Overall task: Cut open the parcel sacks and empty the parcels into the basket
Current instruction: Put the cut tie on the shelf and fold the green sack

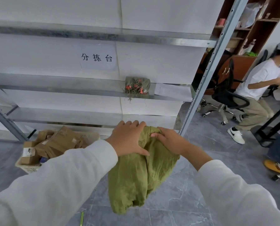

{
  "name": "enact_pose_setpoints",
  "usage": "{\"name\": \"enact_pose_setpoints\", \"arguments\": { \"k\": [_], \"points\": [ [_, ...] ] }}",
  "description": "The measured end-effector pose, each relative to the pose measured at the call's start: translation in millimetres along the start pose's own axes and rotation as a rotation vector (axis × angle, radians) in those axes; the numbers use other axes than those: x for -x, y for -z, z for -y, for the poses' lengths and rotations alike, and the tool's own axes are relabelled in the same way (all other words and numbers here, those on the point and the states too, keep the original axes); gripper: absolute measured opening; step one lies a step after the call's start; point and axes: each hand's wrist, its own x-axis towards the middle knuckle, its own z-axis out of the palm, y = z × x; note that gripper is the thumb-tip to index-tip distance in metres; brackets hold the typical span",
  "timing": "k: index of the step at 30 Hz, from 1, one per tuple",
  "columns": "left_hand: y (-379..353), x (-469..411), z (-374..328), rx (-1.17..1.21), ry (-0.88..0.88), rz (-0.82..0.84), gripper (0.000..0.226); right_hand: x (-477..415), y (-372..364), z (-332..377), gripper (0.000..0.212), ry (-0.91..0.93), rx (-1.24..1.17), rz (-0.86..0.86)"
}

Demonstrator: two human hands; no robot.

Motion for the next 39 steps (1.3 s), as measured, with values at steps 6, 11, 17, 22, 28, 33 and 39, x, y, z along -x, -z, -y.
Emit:
{"name": "enact_pose_setpoints", "arguments": {
  "k": [6,11,17,22,28,33,39],
  "points": [
    [-19.9,0.9,-6.9,0.020,-0.007,0.069,0.077,7.6,2.6,-2.3,0.044,-0.138,-0.269,0.183],
    [-30.3,-6.5,-2.9,0.305,0.074,0.178,0.026,8.5,-6.4,-3.5,0.074,-0.175,0.075,0.123],
    [-22.1,-27.9,10.2,0.711,0.182,0.268,0.018,13.3,-6.7,2.4,0.082,0.151,0.654,-0.191],
    [3.7,-30.7,20.6,0.864,0.269,0.548,0.036,14.2,2.4,-7.1,0.060,0.093,0.522,-0.146],
    [9.0,-15.4,9.8,0.259,-0.008,0.158,0.073,5.0,13.7,-9.4,0.030,-0.026,0.046,-0.050],
    [2.9,-11.5,-1.2,-0.065,-0.104,-0.038,0.099,1.0,39.0,-9.9,0.025,-0.194,-0.271,0.069],
    [-4.5,-17.3,5.8,0.335,0.001,0.079,0.044,2.3,35.3,-7.2,0.038,-0.251,-0.112,0.089]
  ]
}}
